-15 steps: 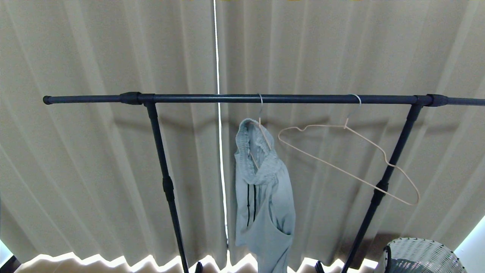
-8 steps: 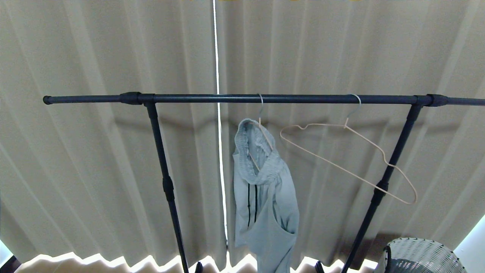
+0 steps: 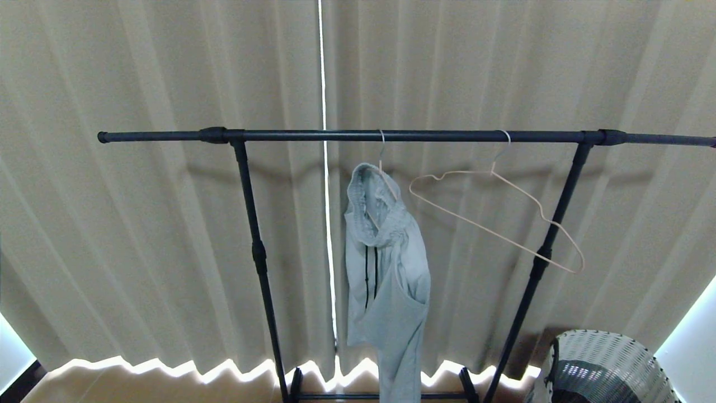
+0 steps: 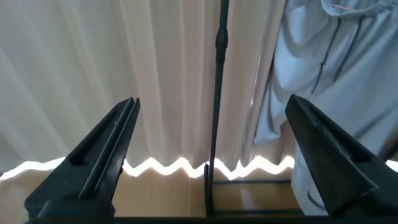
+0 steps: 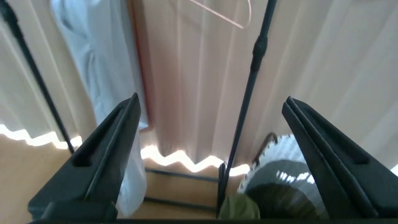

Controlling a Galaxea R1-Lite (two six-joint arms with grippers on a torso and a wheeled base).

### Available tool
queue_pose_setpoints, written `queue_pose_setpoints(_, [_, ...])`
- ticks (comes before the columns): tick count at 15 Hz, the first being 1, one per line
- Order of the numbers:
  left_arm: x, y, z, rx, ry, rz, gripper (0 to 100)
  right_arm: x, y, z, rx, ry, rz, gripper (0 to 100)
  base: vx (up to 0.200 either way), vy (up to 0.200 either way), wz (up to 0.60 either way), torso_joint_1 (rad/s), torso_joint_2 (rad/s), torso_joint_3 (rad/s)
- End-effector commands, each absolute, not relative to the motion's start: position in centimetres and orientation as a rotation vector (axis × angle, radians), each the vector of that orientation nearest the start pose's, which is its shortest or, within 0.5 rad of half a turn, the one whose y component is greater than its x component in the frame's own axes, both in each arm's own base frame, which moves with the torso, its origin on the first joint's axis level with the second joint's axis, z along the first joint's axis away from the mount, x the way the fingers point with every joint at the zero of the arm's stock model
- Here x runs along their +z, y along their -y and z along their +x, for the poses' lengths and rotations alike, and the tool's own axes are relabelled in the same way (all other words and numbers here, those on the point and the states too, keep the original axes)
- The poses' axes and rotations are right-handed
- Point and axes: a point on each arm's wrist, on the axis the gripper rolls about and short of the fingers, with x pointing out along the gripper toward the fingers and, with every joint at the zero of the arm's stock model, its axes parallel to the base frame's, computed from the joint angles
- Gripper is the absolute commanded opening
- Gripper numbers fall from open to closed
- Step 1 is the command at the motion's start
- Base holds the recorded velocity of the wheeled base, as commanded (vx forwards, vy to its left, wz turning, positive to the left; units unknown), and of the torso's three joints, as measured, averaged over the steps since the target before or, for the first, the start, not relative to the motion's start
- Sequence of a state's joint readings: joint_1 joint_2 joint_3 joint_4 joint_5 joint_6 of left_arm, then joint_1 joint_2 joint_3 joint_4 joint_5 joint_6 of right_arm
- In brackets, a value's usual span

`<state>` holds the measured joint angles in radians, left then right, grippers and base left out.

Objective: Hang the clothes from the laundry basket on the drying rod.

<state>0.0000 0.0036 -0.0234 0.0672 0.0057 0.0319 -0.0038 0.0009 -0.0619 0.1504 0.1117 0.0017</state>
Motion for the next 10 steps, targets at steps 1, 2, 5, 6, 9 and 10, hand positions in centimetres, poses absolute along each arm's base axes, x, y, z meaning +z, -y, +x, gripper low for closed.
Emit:
queue_pose_setpoints(1, [7.5,-0.01,-2.45,0.004,-0.048,0.032,100,7.7,-0.26,-2.83,0.107,-0.089,0.007,100,-0.2,0.0,0.0,0.007,0.0,-0.002])
queue_pose_setpoints(2, [7.5,-0.01,-2.45,0.004,-0.048,0.032,100,7.7,-0.26,-2.83,0.107,-0.089,0.007,100,-0.2,0.0,0.0,0.007,0.0,0.002])
queue_pose_setpoints(5, [7.5,-0.01,-2.46,0.004,-0.046,0.031,100,7.7,-0.26,-2.83,0.107,-0.089,0.008,100,-0.133,0.0,0.0,0.003,0.0,0.002])
queue_pose_setpoints(6, [7.47,-0.01,-2.44,0.005,-0.046,0.032,100,7.7,-0.26,-2.83,0.107,-0.089,0.007,100,0.0,0.0,0.0,0.0,0.0,0.0])
queue_pose_setpoints(9, [7.47,-0.01,-2.44,0.004,-0.046,0.031,100,7.7,-0.26,-2.83,0.107,-0.089,0.008,100,0.0,0.0,0.0,0.0,0.0,0.0])
queue_pose_setpoints(10, [7.47,-0.01,-2.44,0.005,-0.046,0.031,100,7.7,-0.26,-2.83,0.107,-0.089,0.007,100,0.0,0.0,0.0,0.0,0.0,0.0])
